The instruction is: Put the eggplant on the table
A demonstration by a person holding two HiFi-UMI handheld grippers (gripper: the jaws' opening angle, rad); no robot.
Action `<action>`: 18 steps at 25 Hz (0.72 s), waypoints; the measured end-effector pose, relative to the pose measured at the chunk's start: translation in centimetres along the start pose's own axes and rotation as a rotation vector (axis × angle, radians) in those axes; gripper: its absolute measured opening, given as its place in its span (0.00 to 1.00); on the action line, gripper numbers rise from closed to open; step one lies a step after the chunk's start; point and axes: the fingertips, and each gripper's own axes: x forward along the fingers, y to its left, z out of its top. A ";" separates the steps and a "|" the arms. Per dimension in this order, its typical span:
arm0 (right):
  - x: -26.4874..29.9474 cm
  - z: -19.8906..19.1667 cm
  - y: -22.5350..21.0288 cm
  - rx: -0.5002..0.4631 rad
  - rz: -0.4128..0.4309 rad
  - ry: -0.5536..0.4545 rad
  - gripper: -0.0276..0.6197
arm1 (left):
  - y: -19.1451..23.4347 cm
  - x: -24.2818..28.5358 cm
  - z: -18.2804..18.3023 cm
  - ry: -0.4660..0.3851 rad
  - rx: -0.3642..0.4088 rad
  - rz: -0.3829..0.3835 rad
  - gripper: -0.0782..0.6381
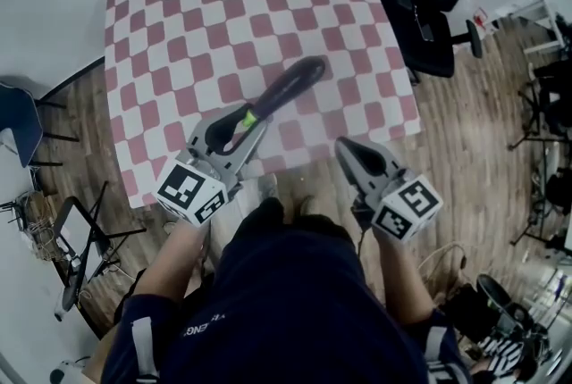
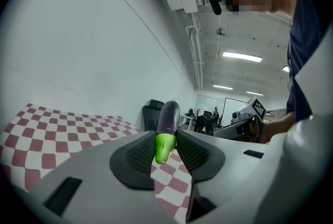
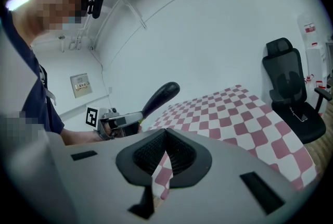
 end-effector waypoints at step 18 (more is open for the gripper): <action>3.4 -0.5 -12.2 0.071 0.087 0.133 0.07 | 9.2 14.6 -13.1 0.352 0.028 0.105 0.31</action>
